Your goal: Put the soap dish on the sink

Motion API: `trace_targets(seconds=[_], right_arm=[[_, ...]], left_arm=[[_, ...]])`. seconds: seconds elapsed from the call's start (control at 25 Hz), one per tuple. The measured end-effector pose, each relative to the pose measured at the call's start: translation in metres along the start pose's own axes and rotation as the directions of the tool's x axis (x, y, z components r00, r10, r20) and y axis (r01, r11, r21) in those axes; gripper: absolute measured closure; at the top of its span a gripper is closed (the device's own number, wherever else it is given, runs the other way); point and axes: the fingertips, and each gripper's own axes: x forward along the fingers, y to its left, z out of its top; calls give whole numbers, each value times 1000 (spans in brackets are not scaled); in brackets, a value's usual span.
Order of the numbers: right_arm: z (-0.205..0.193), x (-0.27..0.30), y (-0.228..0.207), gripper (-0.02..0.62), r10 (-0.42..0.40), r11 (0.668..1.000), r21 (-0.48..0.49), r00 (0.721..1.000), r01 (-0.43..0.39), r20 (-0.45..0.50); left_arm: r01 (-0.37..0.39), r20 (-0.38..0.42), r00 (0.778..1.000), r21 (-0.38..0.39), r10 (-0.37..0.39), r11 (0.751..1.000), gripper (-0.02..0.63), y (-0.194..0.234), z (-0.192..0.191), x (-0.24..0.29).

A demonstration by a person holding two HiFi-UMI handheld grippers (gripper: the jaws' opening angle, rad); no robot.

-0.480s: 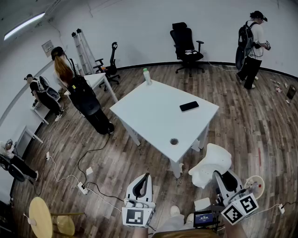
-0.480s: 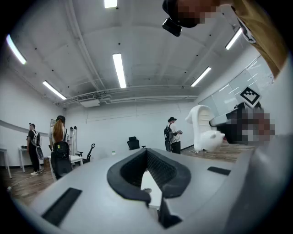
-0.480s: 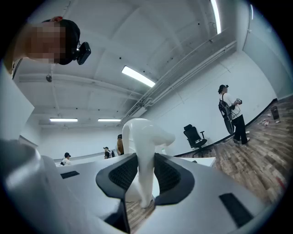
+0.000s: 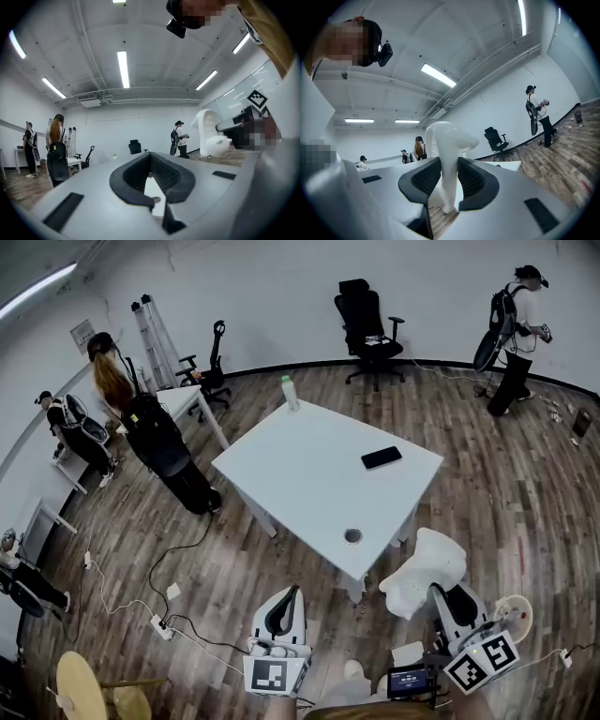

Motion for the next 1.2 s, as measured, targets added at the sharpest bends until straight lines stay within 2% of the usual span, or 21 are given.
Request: trace_targets(seconds=[0.32, 0.68, 0.96, 1.2], right_arm=[[-4, 41, 13, 476, -3, 1000, -23, 1000, 3, 11], [-14, 69, 16, 476, 9, 1000, 1, 1000, -9, -11], [-15, 111, 1, 476, 40, 999, 21, 999, -39, -23], [-7, 160, -22, 476, 90, 996, 18, 996, -90, -29]], left_arm=[[18, -1, 1000, -13, -18, 1000, 600, 32, -4, 25], [38, -16, 999, -49, -39, 998, 600, 43, -18, 44], [2, -33, 999, -44, -3, 999, 600, 65, -22, 76], [-11, -39, 999, -38, 10, 999, 600, 73, -23, 129]])
